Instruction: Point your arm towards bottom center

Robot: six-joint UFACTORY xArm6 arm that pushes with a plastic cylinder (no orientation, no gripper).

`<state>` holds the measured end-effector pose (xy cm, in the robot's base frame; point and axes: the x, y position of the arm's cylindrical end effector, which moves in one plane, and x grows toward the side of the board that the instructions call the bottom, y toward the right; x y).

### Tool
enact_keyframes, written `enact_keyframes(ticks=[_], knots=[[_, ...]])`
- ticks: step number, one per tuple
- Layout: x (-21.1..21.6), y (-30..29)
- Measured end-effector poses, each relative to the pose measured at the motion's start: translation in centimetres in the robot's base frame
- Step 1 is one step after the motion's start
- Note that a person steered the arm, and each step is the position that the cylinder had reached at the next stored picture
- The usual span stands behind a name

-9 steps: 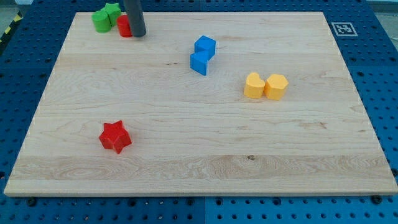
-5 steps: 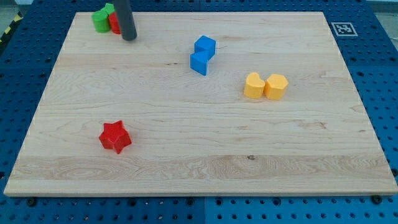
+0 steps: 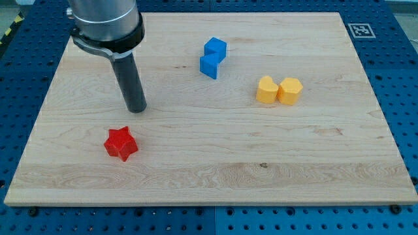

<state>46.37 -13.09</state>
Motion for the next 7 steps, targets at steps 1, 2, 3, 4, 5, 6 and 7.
enact_keyframes(ticks=[1,2,3,4,5,6,7], knots=[[1.3,0.6],[3.9,3.3],[6.0,4.5],[8.8,4.5],[11.9,5.7],[11.9,5.7],[12.8,5.1]])
